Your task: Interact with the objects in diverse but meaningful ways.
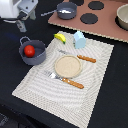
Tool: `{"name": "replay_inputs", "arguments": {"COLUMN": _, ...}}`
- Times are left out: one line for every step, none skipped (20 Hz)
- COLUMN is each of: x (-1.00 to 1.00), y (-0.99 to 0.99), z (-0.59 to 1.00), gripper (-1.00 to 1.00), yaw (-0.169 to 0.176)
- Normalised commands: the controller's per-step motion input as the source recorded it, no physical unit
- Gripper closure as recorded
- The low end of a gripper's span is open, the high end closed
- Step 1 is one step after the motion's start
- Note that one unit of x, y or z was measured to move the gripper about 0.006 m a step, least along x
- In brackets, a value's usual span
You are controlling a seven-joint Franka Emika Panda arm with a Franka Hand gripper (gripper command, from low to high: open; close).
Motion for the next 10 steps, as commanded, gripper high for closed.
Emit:
{"name": "replay_inputs", "arguments": {"x": 1.00, "y": 0.00, "z": 0.54, "gripper": -1.00, "yaw": 0.000}}
{"name": "replay_inputs", "arguments": {"x": 1.00, "y": 0.00, "z": 0.53, "gripper": -1.00, "yaw": 0.000}}
{"name": "replay_inputs", "arguments": {"x": 1.00, "y": 0.00, "z": 0.53, "gripper": -1.00, "yaw": 0.000}}
{"name": "replay_inputs", "arguments": {"x": 1.00, "y": 0.00, "z": 0.52, "gripper": -1.00, "yaw": 0.000}}
{"name": "replay_inputs", "arguments": {"x": 1.00, "y": 0.00, "z": 0.50, "gripper": -1.00, "yaw": 0.000}}
{"name": "replay_inputs", "arguments": {"x": 1.00, "y": 0.00, "z": 0.49, "gripper": -1.00, "yaw": 0.000}}
{"name": "replay_inputs", "arguments": {"x": 1.00, "y": 0.00, "z": 0.47, "gripper": -1.00, "yaw": 0.000}}
{"name": "replay_inputs", "arguments": {"x": 1.00, "y": 0.00, "z": 0.35, "gripper": -1.00, "yaw": 0.000}}
{"name": "replay_inputs", "arguments": {"x": 0.96, "y": 0.03, "z": 0.34, "gripper": -1.00, "yaw": 0.000}}
{"name": "replay_inputs", "arguments": {"x": 0.62, "y": 0.28, "z": 0.29, "gripper": -1.00, "yaw": 0.009}}
